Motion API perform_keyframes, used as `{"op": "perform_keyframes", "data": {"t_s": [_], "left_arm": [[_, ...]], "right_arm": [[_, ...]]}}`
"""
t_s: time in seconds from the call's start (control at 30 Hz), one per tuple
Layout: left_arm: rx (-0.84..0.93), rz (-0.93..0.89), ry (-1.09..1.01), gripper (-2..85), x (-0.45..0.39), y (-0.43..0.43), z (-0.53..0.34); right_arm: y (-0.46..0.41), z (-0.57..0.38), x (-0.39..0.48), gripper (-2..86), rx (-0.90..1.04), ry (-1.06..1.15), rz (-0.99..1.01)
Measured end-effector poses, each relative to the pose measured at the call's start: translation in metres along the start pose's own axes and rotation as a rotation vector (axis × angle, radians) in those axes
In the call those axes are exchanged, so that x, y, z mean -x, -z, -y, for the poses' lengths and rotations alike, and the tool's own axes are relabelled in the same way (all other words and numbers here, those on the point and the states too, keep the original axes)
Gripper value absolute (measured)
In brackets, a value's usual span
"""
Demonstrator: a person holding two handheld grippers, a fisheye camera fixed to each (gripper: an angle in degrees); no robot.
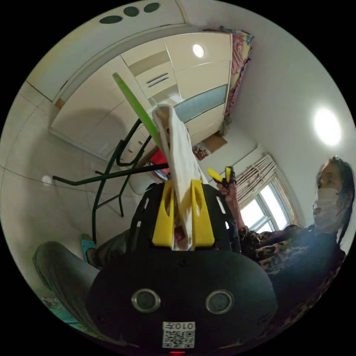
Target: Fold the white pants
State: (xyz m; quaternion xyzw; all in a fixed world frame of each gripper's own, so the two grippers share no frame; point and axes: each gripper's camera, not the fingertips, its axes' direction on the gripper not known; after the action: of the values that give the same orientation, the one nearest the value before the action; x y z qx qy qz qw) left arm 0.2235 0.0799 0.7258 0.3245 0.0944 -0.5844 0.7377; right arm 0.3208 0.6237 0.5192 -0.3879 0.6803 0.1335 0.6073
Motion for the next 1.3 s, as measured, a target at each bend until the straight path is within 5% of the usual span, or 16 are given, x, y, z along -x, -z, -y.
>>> {"op": "perform_keyframes", "data": {"t_s": [0.37,0.5,0.73,1.1,1.3], "left_arm": [[0.009,0.112,-0.025,8.1,-0.02,-0.011,0.005],[0.019,0.131,-0.026,7.9,-0.024,-0.015,0.009],[0.039,0.244,-0.054,6.7,-0.051,-0.024,0.039],[0.33,0.571,-0.16,6.1,-0.034,-0.096,0.282],[0.389,0.442,-0.048,4.0,0.005,-0.077,0.328]], "right_arm": [[-0.064,0.119,-0.079,15.3,0.26,-0.058,-0.178],[-0.088,0.134,-0.071,5.5,0.337,0.013,-0.252],[-0.045,0.162,-0.077,4.3,0.169,-0.029,-0.171],[-0.009,0.227,-0.126,6.9,-0.009,-0.301,-0.223],[0.045,0.173,-0.115,8.9,-0.038,-0.28,-0.098]]}}
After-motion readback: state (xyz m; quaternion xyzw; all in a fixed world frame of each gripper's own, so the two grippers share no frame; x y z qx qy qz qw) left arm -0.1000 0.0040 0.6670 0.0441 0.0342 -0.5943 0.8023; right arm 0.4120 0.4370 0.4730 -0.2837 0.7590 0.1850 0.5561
